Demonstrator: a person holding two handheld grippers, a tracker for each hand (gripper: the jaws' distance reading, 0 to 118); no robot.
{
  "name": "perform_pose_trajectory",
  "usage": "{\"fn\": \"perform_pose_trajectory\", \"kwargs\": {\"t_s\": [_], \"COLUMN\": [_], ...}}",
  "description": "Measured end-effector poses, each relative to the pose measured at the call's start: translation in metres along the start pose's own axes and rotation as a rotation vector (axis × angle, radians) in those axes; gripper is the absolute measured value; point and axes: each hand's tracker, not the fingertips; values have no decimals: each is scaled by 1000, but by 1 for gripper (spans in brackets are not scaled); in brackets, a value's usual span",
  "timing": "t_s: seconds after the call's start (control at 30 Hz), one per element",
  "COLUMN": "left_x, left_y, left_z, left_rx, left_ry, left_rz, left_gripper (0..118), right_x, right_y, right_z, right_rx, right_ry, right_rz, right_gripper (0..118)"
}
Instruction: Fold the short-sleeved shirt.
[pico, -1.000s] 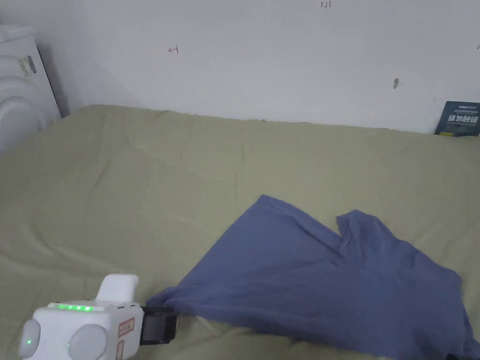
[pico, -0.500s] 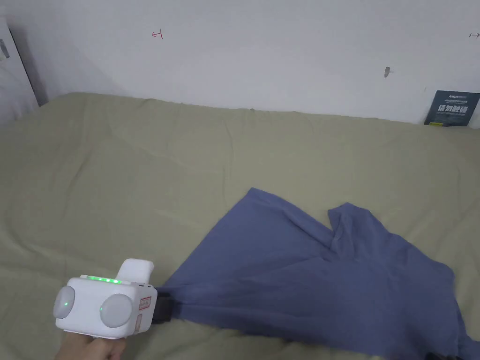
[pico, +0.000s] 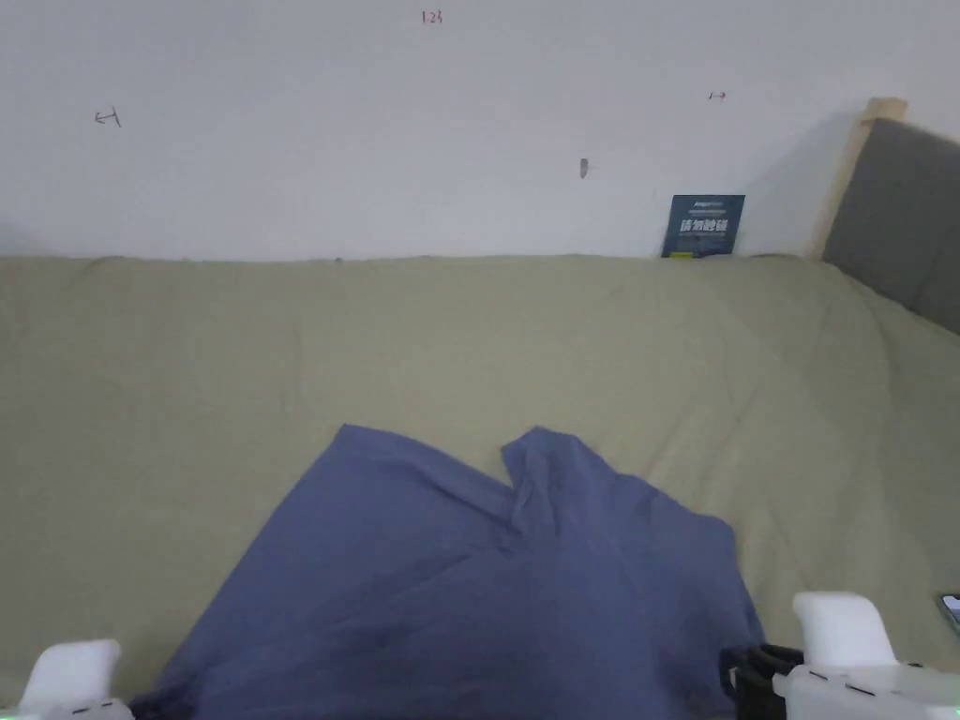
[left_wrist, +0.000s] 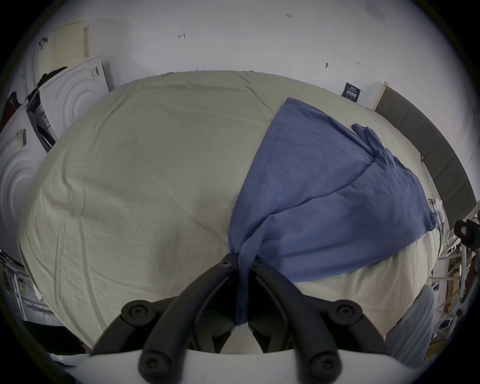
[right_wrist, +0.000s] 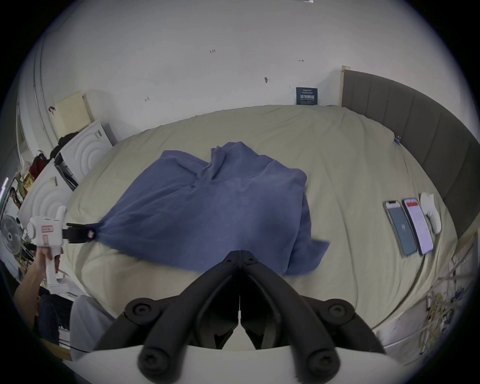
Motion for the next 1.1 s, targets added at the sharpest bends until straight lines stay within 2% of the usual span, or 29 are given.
{"fn": "perform_pose_trajectory", "kwargs": {"t_s": [0.3, 0.33, 0.37, 0.43, 0.47, 0.5, 0.57, 0.73, 0.83, 0.9, 0.93, 0.97, 1.1], "left_x": [-3, -3, -4, -4, -4, -5, -5, -5, -4, -3, -3, -3, -6], "left_y": [6, 7, 8, 10, 10, 10, 11, 16, 18, 17, 17, 18, 18], "left_z": [1, 0, -3, -3, -4, -6, -7, -11, -13, -13, -14, -14, -16], "left_rx": [-16, -17, -20, -23, -22, -25, -27, -38, -42, -43, -43, -44, -46], "left_ry": [-24, -26, -27, -28, -29, -31, -35, -46, -43, -42, -41, -41, -42], "left_rz": [30, 30, 29, 32, 35, 36, 43, 52, 42, 37, 30, 28, 31], "left_gripper": [3, 3, 3, 3, 3, 3, 3, 3, 3, 3, 3, 3, 3], "right_x": [49, 53, 56, 64, 65, 65, 70, 67, 67, 66, 66, 66, 53], "right_y": [117, 129, 139, 156, 160, 166, 169, 164, 168, 171, 175, 180, 185], "right_z": [-116, -132, -145, -181, -196, -206, -231, -282, -288, -278, -271, -266, -235], "right_rx": [-44, -53, -68, -158, -208, -146, -246, -351, -369, -357, -347, -332, -254], "right_ry": [-75, -96, -106, -120, -139, -148, -134, -171, -152, -124, -107, -89, -66], "right_rz": [58, 58, 60, 86, 102, 138, 147, 220, 179, 199, 201, 214, 239], "right_gripper": [1, 4, 30, 108, 118, 118, 118, 118, 110, 81, 53, 5, 5]}}
